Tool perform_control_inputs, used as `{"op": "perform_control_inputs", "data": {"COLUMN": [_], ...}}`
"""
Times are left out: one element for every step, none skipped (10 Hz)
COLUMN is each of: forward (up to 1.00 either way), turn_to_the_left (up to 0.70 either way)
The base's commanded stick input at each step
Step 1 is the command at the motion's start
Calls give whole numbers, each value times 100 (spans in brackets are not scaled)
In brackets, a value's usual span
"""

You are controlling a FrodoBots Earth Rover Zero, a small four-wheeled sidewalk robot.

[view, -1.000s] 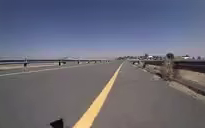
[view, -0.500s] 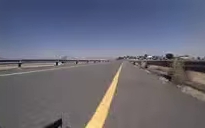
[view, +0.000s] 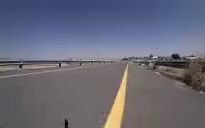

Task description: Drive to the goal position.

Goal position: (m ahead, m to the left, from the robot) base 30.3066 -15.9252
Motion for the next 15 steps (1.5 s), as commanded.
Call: {"op": "perform_control_inputs", "data": {"forward": [100,100,100,100,100,100,100,100,100,100,100,100,100,100,100], "turn_to_the_left": [0,0,0,0,0,0,0,0,0,0,0,0,0,0,0]}}
